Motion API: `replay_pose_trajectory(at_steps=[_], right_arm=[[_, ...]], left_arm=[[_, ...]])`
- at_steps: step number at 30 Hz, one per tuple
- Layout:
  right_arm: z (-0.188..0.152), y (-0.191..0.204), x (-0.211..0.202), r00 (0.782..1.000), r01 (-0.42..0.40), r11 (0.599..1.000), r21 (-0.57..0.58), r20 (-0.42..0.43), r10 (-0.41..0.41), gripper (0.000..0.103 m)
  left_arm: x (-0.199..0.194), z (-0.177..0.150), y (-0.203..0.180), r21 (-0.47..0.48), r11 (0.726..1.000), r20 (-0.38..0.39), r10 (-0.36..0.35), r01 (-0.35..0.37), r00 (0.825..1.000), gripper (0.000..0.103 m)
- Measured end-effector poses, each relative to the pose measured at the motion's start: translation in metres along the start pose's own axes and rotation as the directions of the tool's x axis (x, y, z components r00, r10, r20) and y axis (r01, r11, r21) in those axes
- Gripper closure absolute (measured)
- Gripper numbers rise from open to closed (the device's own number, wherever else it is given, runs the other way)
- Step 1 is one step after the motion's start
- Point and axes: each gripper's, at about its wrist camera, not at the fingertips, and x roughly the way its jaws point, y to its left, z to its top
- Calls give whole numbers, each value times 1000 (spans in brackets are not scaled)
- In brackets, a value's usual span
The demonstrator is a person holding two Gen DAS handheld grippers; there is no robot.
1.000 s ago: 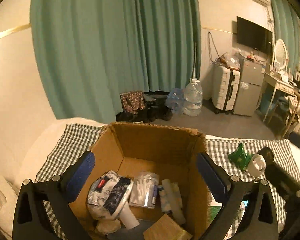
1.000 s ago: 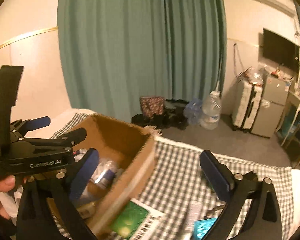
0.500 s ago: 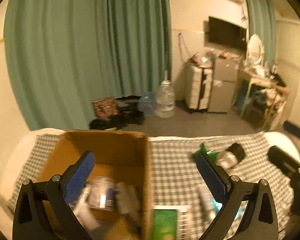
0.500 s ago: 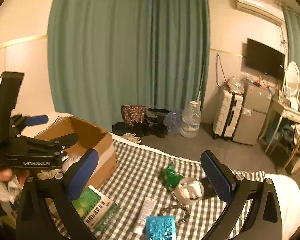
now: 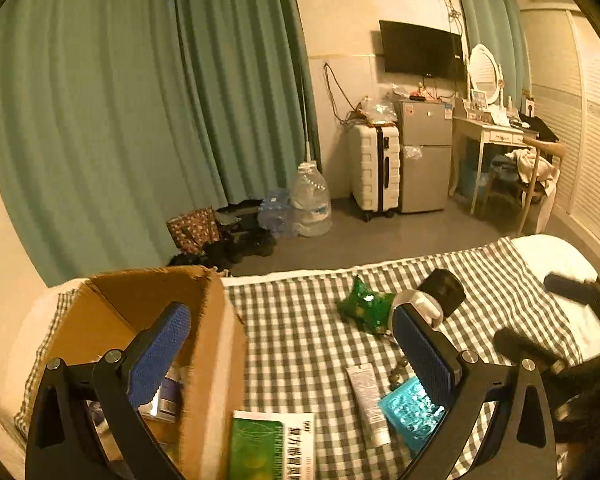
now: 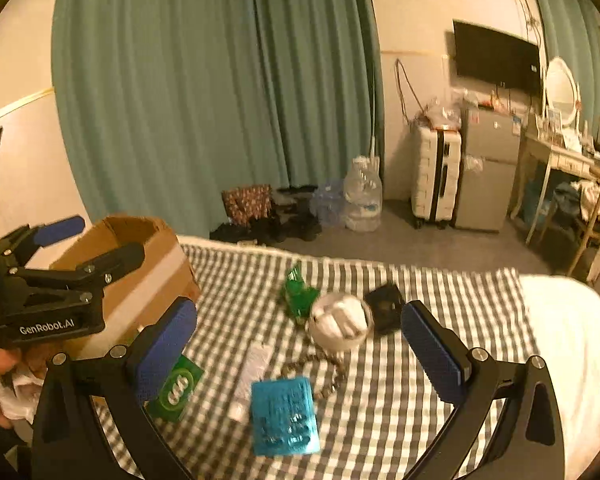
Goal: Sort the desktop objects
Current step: 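Move both grippers back over the teal blister pack and cream tube, then grasp the teal blister pack with the right gripper while the left grasps the white cream tube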
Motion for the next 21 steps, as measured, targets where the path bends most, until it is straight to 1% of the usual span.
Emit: replay_pose_trajectory(at_steps=[2,4,6,9,14,18,19,21], right_arm=[[-9,-5,7,999,13,1000,6,-31,-13,0],[-20,-13,15,998,5,1000,13,-58,-4,0],[-32,-10,26,996,-5,1000,-1,-94,5,0],[-52,-4,40,992,-8,1000,-29,-124,4,0],[-80,4,66,977,-69,996,-56,-203,56,0],[-91,6,76,977,-64,994,-89,-208,44,1],[-93,5,79,977,-49,995,-88,-213,29,1],[-95,0,85,973,-51,997,-64,-230,35,1]], left_arm=[[8,-1,-5,-11,1000,-20,6,-7,1000,0],[16,-6,-7,-16,1000,-43,4,-5,999,0],[24,-10,-10,-15,1000,-68,9,-10,998,0],[36,-17,-13,-19,1000,-96,4,-6,995,0],[49,-27,-18,-14,1000,-115,0,-2,993,0],[63,-32,-27,4,1000,-123,-6,7,992,0],[66,-33,-29,5,1000,-127,-9,10,992,0],[73,-35,-31,0,1000,-131,-20,21,991,0]])
